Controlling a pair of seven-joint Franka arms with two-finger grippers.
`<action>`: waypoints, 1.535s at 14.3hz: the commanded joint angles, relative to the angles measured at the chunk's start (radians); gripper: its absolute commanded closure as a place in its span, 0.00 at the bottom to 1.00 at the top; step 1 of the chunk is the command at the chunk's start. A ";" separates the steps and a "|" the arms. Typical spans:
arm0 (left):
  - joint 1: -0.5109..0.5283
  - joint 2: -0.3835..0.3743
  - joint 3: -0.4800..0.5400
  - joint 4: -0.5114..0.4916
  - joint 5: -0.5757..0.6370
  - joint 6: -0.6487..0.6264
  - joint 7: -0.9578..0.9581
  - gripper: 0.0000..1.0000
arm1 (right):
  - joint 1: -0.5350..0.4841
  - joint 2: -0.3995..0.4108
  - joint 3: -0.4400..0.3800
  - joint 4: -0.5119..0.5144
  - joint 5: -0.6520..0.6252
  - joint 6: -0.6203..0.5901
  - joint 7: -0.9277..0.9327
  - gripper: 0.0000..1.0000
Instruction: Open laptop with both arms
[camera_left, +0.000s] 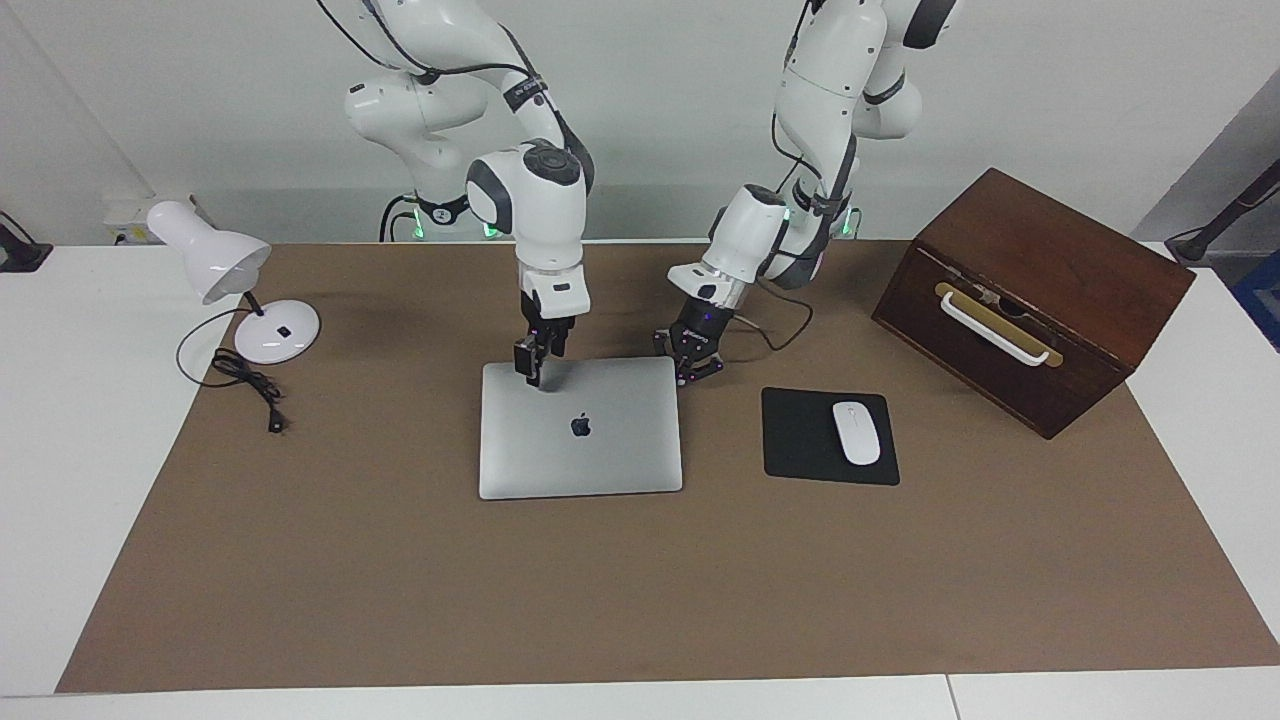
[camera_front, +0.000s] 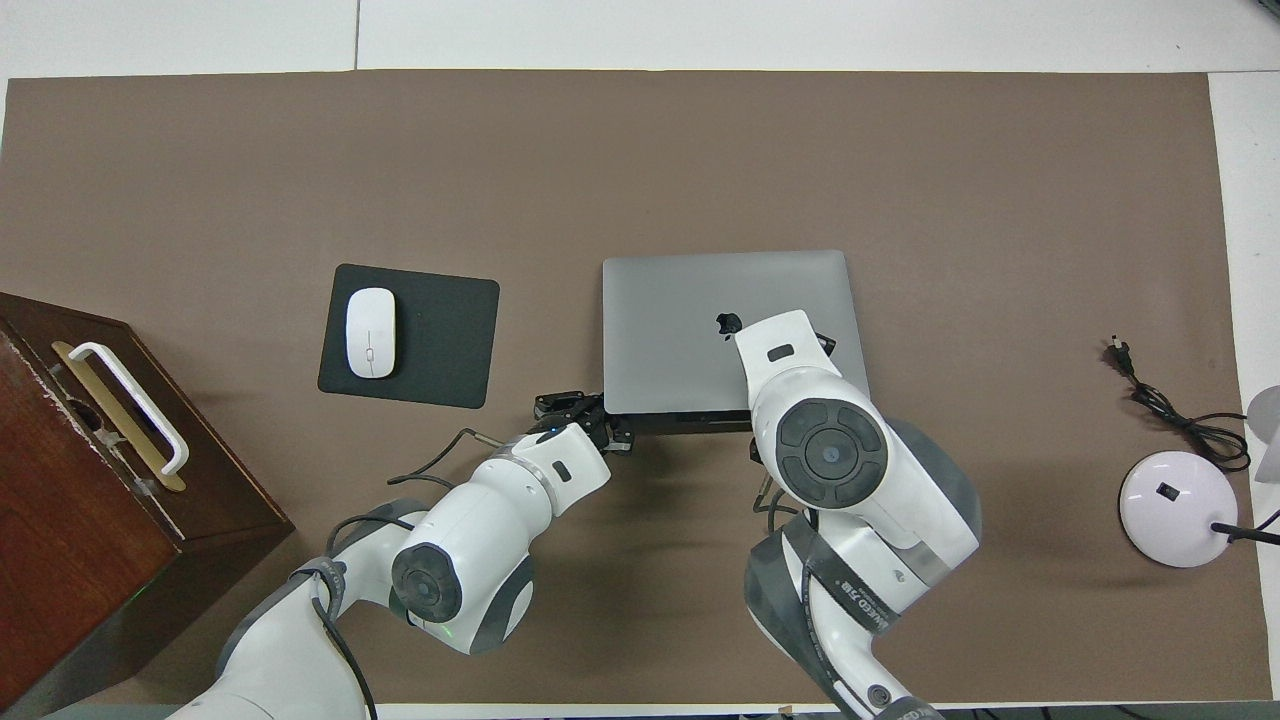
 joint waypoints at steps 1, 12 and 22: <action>0.003 0.046 0.013 0.012 -0.005 0.009 0.032 1.00 | -0.007 0.000 0.004 -0.018 -0.024 0.026 0.040 0.22; 0.001 0.058 0.016 0.015 -0.005 0.011 0.059 1.00 | -0.045 0.042 0.004 -0.019 -0.024 0.121 0.037 0.22; 0.003 0.058 0.018 0.015 -0.005 0.011 0.085 1.00 | -0.036 0.050 0.004 0.006 -0.033 0.123 0.033 0.22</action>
